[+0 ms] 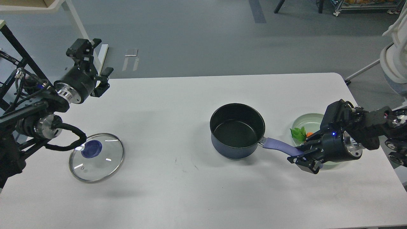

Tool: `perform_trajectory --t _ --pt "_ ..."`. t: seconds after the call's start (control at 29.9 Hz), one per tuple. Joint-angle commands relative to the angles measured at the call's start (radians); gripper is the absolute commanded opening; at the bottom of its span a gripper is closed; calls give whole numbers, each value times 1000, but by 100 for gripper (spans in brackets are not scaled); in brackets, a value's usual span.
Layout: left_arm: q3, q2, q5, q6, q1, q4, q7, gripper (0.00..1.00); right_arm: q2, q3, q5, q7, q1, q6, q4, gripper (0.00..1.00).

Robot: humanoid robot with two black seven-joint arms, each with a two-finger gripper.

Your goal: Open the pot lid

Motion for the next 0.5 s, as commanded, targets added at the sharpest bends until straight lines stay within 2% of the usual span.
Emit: perform_trajectory --t 0.0,0.07,0.2,0.3,0.37,0.47 --pt "-77 -31 -5 -121 58 60 24 99 -10 0 4 0 -1 0 0 41" --pt "-77 -31 -3 -142 71 60 24 99 -13 0 6 0 -1 0 0 47" --pt "-79 -28 -2 -147 74 60 25 99 -26 2 15 0 0 -2 3 70" --pt "-79 -26 3 -148 74 57 28 99 -55 11 21 0 12 -3 14 94" --pt "-80 -26 3 -150 74 54 28 99 -82 17 41 0 32 -5 23 95" --pt "-79 -25 3 -158 74 52 28 99 -117 26 191 0 55 -17 25 97"
